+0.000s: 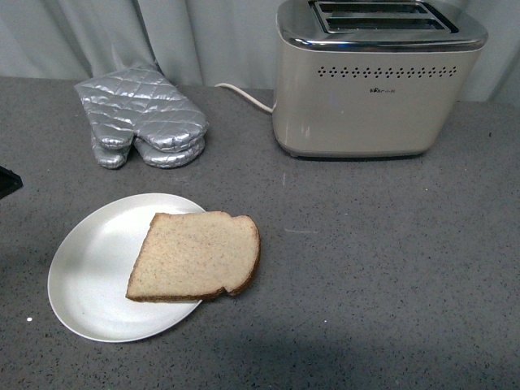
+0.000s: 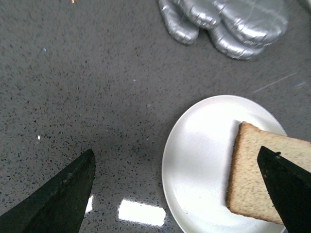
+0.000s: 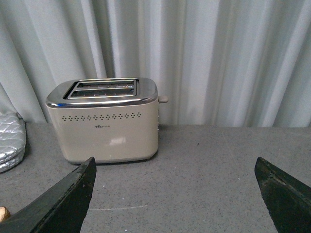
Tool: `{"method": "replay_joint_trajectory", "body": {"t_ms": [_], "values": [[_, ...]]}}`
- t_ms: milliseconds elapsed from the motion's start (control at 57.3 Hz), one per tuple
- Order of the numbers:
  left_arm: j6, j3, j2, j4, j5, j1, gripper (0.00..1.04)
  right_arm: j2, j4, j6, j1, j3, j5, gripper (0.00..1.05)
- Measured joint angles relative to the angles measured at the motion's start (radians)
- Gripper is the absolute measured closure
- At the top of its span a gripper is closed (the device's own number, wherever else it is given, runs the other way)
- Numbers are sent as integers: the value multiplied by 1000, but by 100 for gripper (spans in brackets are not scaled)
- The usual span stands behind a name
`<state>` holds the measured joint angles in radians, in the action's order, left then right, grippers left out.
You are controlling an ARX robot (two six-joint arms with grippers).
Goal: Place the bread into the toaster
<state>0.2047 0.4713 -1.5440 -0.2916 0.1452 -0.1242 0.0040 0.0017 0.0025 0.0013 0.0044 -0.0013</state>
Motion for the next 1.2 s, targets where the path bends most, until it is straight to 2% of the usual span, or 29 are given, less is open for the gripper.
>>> {"method": "replay_joint_trajectory", "body": {"t_ms": [262, 401, 593, 680, 942, 1169, 1204], "values": [[-157, 167, -268, 144, 39, -58, 7, 0, 0, 0, 0, 0, 0, 10], [-176, 200, -313, 196, 87, -58, 7, 0, 0, 0, 0, 0, 0, 10], [-203, 234, -366, 221, 73, -38, 8, 0, 0, 0, 0, 0, 0, 10], [-204, 249, -395, 219, 70, -32, 20, 0, 0, 0, 0, 0, 0, 10], [-206, 277, -444, 250, 64, -1, 70, 0, 0, 0, 0, 0, 0, 10], [-189, 285, -451, 270, 71, 26, 102, 0, 0, 0, 0, 0, 0, 10], [-184, 288, -451, 274, 74, 27, 101, 0, 0, 0, 0, 0, 0, 10]]}}
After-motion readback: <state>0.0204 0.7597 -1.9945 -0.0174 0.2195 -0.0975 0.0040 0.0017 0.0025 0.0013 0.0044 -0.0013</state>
